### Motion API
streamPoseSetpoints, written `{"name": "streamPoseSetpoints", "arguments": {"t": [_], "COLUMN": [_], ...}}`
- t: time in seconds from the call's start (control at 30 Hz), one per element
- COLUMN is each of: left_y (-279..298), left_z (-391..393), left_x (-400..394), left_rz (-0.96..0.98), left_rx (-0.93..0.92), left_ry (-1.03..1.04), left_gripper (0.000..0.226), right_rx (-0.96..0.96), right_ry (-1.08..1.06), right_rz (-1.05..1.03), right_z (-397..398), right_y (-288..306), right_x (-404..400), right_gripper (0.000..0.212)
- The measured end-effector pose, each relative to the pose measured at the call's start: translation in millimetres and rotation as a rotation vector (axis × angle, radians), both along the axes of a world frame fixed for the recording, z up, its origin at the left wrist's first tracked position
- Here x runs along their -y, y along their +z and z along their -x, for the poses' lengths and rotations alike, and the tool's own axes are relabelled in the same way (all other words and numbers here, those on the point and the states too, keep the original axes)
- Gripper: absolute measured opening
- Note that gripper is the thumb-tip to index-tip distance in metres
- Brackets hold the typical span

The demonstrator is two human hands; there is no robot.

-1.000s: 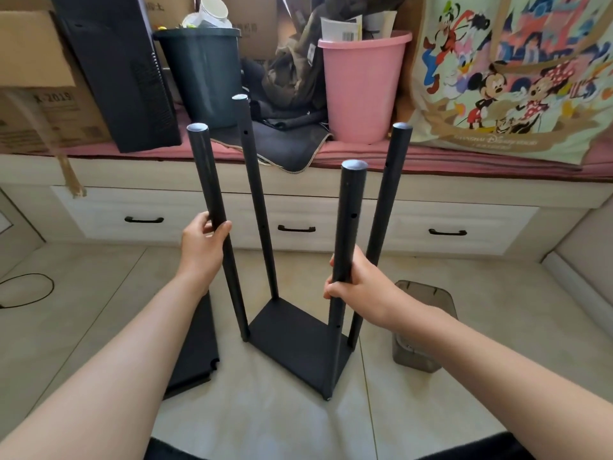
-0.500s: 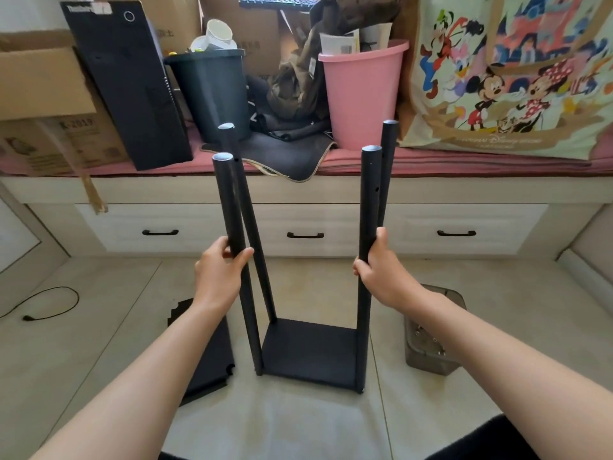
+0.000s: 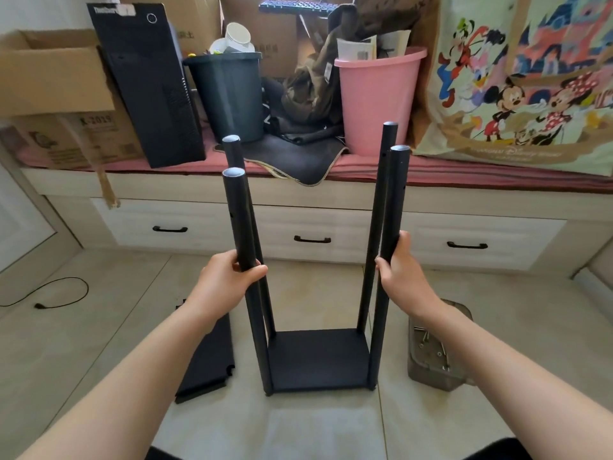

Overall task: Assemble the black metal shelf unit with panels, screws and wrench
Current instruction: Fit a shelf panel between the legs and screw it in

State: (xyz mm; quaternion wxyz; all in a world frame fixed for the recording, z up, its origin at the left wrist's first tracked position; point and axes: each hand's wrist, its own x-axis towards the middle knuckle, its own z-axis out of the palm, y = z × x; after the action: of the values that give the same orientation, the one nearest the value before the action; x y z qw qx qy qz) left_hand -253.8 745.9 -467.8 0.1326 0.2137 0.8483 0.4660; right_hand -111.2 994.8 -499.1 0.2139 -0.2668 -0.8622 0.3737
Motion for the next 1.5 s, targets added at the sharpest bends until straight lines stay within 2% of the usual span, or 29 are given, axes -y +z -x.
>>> {"name": "streamPoseSetpoints", "arguments": {"t": [0.17, 0.4, 0.53, 0.7, 1.17, 1.27, 1.37, 1.5], "left_y": [5.2, -1.6, -9.9, -16.0, -23.4, -31.3, -35.8, -46.5], "left_z": [7.8, 15.0, 17.7, 24.0, 40.9, 33.0, 26.2, 28.7], "left_x": [-11.6, -25.4, -31.0, -43.2, -33.5, -14.1, 8.0, 38.1], "left_rz": [-0.06, -0.136, -0.087, -0.124, -0.163, -0.151, -0.099, -0.042], "left_rx": [0.005, -0.057, -0.103, -0.026, -0.038, -0.044, 0.084, 0.206], "left_ry": [-0.005, 0.071, 0.176, 0.313, 0.276, 0.186, 0.104, 0.055], "left_gripper": [0.014, 0.012, 0.006, 0.006, 0.005, 0.006, 0.012, 0.022], "right_rx": [-0.082, -0.132, -0.164, -0.135, -0.083, 0.07, 0.387, 0.819], "right_ry": [-0.004, 0.043, 0.022, -0.011, 0.019, -0.006, -0.009, 0.025], "right_rz": [-0.009, -0.019, 0.049, 0.076, 0.025, -0.018, -0.012, 0.19], "right_z": [-5.4, -4.8, 0.8, 12.6, 21.9, 11.8, -4.2, -15.6], "right_y": [-6.8, -5.8, -1.8, 0.2, -6.9, -12.8, -14.0, -23.1], "right_x": [-9.8, -6.8, -4.7, -8.2, -22.1, -19.5, -16.4, -5.6], "right_gripper": [0.031, 0.031, 0.027, 0.019, 0.016, 0.021, 0.046, 0.043]}}
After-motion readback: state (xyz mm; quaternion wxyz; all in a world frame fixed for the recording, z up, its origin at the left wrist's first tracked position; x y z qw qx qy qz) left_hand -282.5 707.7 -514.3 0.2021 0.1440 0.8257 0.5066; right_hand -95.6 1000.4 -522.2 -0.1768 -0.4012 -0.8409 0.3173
